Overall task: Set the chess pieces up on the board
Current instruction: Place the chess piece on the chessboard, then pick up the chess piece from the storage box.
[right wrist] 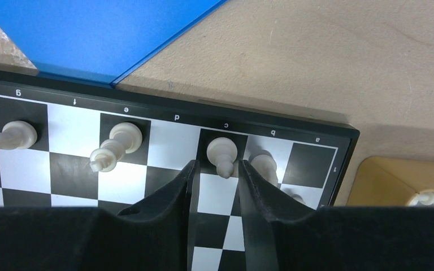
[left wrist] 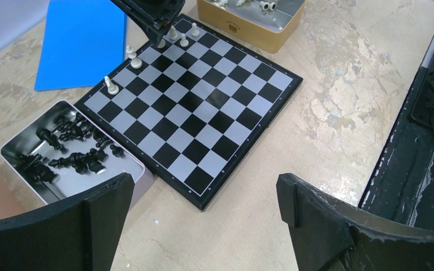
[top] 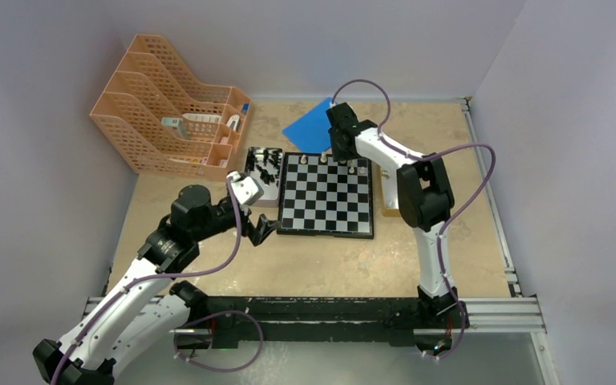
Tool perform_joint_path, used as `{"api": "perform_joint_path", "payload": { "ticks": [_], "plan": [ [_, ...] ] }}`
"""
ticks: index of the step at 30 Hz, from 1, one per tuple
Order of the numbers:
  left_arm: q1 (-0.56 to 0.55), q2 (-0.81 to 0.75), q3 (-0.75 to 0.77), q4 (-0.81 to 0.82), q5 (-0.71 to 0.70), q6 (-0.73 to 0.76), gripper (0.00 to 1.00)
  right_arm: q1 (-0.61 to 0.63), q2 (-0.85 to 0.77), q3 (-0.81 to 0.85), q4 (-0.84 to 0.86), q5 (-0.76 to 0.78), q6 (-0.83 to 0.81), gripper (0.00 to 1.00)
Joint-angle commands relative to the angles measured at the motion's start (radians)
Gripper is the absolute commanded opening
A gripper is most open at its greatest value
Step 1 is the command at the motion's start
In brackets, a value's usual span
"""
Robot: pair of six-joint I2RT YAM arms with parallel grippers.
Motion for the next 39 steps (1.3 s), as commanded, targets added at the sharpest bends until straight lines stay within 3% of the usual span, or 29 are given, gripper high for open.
{"api": "perform_joint_path", "payload": {
  "ticks": [1, 4, 11, 15, 21, 26, 39],
  "plan": [
    [-0.002, 0.01, 0.012, 0.024, -0.016, -0.036, 1.0, -0.001, -0.102, 0.033, -0.016, 0.021, 0.017, 0.35],
    [-0.002, 0.044, 0.03, 0.032, -0.071, -0.162, 1.0, -0.001, -0.151, 0.02, -0.012, 0.024, 0.018, 0.36],
    [-0.002, 0.12, 0.144, -0.097, -0.177, -0.263, 1.0, -0.017, -0.29, -0.083, 0.029, 0.097, 0.042, 0.35],
    [-0.002, 0.127, 0.162, -0.152, -0.244, -0.274, 1.0, -0.052, -0.359, -0.166, 0.068, 0.142, 0.056, 0.32],
    [-0.002, 0.082, 0.13, -0.135, -0.218, -0.257, 1.0, -0.115, -0.445, -0.328, 0.152, 0.206, 0.078, 0.31],
    [-0.002, 0.045, 0.061, -0.077, -0.254, -0.268, 0.94, -0.193, -0.484, -0.435, 0.242, 0.174, 0.112, 0.31],
    [-0.003, 0.057, 0.06, -0.083, -0.205, -0.244, 0.9, -0.357, -0.467, -0.609, 0.451, -0.014, 0.277, 0.32]
  ]
}}
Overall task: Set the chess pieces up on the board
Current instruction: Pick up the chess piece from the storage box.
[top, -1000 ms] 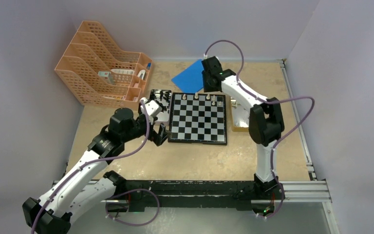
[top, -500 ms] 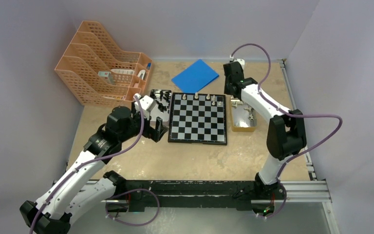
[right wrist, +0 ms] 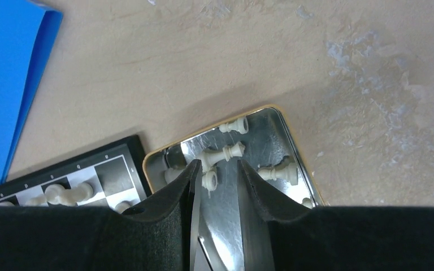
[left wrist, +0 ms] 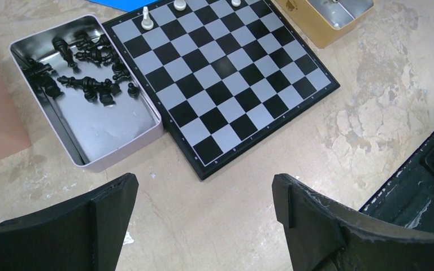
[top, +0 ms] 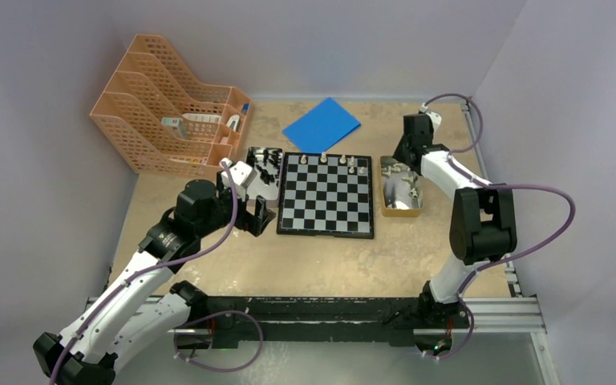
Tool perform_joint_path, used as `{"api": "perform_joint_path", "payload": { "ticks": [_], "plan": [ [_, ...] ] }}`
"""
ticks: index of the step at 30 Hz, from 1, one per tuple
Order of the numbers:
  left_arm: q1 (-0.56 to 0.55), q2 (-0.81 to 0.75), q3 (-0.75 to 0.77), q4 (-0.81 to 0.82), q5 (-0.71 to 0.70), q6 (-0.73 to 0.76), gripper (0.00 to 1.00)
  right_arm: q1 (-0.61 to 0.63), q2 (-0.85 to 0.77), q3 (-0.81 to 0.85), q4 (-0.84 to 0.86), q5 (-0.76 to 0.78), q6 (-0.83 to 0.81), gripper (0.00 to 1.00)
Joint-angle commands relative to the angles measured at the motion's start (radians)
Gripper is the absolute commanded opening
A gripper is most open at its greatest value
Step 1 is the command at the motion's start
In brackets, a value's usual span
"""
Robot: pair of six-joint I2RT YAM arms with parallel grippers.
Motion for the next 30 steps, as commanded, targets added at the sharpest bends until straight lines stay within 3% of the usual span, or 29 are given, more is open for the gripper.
{"api": "perform_joint_path", "payload": {
  "ticks": [1, 12, 30],
  "plan": [
    [-0.003, -0.001, -0.001, 0.049, 0.026, 0.001, 0.89, -0.037, 0.007, -0.041, 0.116, -0.103, 0.091, 0.32],
    [-0.003, 0.0, -0.001, 0.043, 0.031, 0.013, 0.87, -0.044, 0.056, -0.091, 0.175, -0.207, 0.256, 0.31],
    [-0.004, 0.001, 0.001, 0.04, 0.035, 0.015, 0.86, -0.044, 0.116, -0.115, 0.125, -0.187, 0.367, 0.31]
  ]
}}
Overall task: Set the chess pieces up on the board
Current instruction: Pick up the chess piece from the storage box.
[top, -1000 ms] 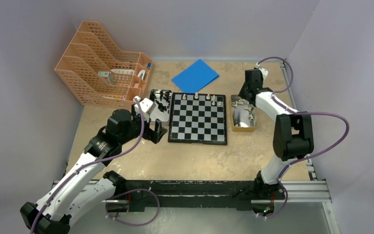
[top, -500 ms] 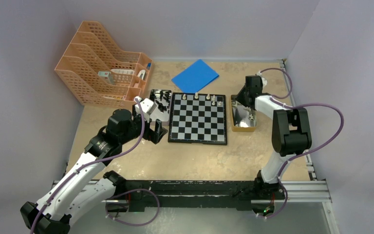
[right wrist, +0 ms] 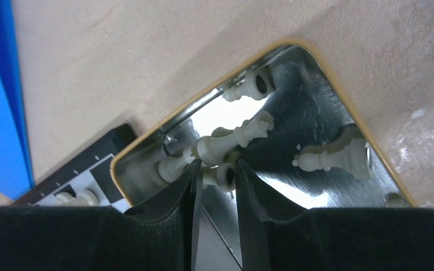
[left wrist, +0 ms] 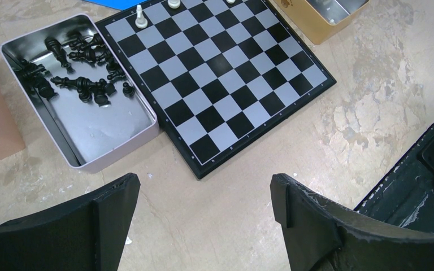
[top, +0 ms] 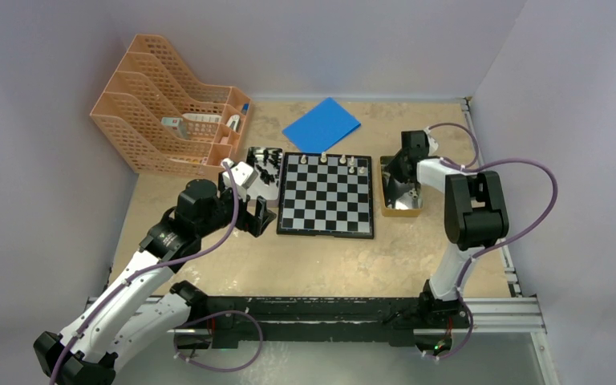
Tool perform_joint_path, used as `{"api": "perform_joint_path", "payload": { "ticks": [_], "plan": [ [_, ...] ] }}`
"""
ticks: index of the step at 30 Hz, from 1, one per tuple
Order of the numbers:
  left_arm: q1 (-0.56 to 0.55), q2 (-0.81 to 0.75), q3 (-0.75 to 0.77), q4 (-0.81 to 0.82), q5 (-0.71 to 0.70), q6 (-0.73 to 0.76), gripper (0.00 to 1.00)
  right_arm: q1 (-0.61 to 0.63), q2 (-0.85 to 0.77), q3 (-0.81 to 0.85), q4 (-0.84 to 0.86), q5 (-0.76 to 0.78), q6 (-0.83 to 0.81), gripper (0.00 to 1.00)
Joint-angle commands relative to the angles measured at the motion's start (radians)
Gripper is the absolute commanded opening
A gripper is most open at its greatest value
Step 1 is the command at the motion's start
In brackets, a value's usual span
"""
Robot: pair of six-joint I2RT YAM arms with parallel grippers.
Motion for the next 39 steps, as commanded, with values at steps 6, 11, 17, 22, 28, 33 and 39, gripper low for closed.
{"api": "perform_joint_path", "payload": {
  "ticks": [6, 11, 17, 22, 28, 33, 39],
  "plan": [
    [-0.003, -0.005, 0.001, 0.04, 0.012, 0.007, 0.86, 0.002, -0.006, -0.01, -0.008, 0.031, 0.045, 0.31],
    [-0.002, -0.006, 0.001, 0.04, 0.01, 0.008, 0.86, 0.002, -0.011, -0.012, -0.048, 0.048, 0.034, 0.23],
    [-0.002, -0.005, 0.001, 0.042, 0.012, 0.007, 0.86, 0.002, -0.046, -0.02, -0.098, 0.12, -0.008, 0.15],
    [-0.002, 0.001, 0.004, 0.039, 0.009, 0.008, 0.86, 0.002, -0.09, -0.05, -0.121, 0.181, -0.028, 0.1],
    [-0.004, -0.003, 0.003, 0.04, 0.011, 0.008, 0.86, 0.003, -0.113, -0.06, -0.127, 0.215, -0.04, 0.08],
    [-0.003, -0.003, 0.001, 0.039, 0.016, 0.005, 0.86, 0.002, -0.138, -0.063, -0.119, 0.219, -0.061, 0.06],
    [-0.003, -0.005, 0.002, 0.061, 0.002, -0.059, 0.81, 0.002, -0.18, -0.049, -0.124, 0.249, -0.083, 0.05]
  ]
}}
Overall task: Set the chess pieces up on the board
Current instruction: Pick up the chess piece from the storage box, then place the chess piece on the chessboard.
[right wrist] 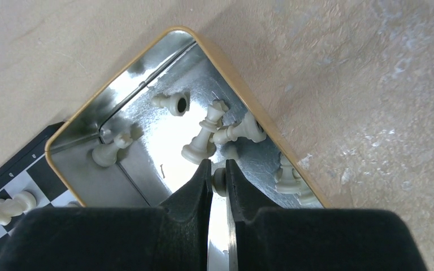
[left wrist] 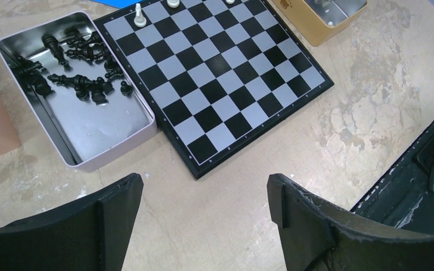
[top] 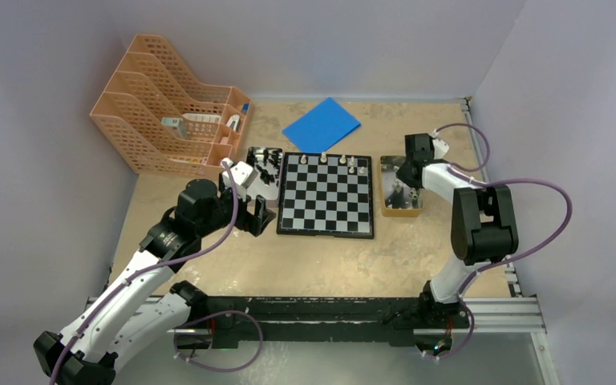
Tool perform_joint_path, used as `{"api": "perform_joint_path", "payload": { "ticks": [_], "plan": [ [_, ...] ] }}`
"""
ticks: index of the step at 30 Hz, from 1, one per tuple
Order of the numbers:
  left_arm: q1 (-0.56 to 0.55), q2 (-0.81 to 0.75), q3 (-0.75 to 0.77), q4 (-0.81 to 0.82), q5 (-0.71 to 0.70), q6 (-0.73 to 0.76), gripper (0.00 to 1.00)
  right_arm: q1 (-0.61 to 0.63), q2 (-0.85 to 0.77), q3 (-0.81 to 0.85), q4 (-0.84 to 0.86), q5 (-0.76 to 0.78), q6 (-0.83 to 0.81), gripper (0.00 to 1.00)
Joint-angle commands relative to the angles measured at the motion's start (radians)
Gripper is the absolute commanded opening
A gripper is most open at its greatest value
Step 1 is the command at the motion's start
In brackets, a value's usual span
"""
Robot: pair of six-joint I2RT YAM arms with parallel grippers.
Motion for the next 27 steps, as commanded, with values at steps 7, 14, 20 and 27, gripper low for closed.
{"api": "perform_joint_path", "payload": {
  "ticks": [7, 14, 20, 27],
  "plan": [
    [-0.003, 0.016, 0.05, 0.063, 0.046, -0.185, 0.75, 0.003, -0.128, 0.029, -0.025, 0.028, -0.044, 0.04],
    [-0.003, 0.095, 0.025, 0.163, 0.206, -0.389, 0.67, 0.048, -0.249, -0.017, 0.048, -0.144, -0.041, 0.04],
    [-0.003, 0.195, 0.058, 0.257, 0.19, -0.442, 0.62, 0.155, -0.285, -0.034, 0.104, -0.301, 0.014, 0.05],
    [-0.002, 0.35, 0.144, 0.378, 0.224, -0.477, 0.52, 0.264, -0.297, -0.118, 0.306, -0.535, 0.175, 0.04]
  ]
}}
